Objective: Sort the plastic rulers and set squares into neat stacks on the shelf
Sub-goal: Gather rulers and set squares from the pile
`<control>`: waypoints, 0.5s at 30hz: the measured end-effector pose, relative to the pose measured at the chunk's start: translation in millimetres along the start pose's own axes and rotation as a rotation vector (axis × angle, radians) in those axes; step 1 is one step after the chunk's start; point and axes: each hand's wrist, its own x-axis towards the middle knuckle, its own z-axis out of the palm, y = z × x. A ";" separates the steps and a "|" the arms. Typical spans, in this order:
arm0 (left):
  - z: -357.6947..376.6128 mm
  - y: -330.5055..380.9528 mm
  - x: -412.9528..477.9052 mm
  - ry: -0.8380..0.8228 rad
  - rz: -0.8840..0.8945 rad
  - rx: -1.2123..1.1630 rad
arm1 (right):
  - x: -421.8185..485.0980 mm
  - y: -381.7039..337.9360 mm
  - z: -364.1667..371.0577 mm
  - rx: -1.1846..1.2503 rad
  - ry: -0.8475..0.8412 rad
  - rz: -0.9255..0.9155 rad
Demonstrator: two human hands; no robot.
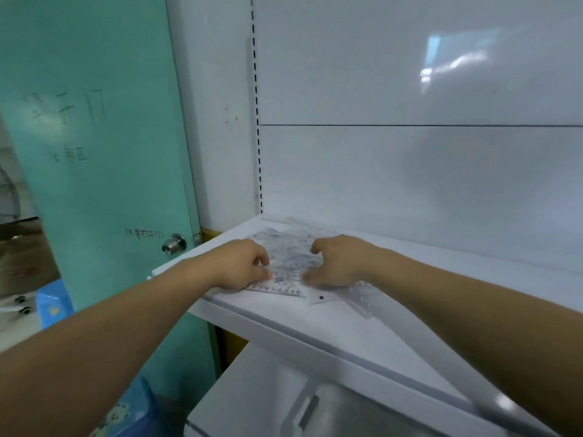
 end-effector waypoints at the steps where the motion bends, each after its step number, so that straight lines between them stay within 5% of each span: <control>1: -0.1 -2.1 1.6 0.009 0.030 -0.001 | -1.6 -0.9 0.7 -0.007 0.001 0.027; 15: 0.6 -22.0 -8.1 0.057 0.331 -0.090 | -16.7 -16.3 12.7 0.045 0.188 0.263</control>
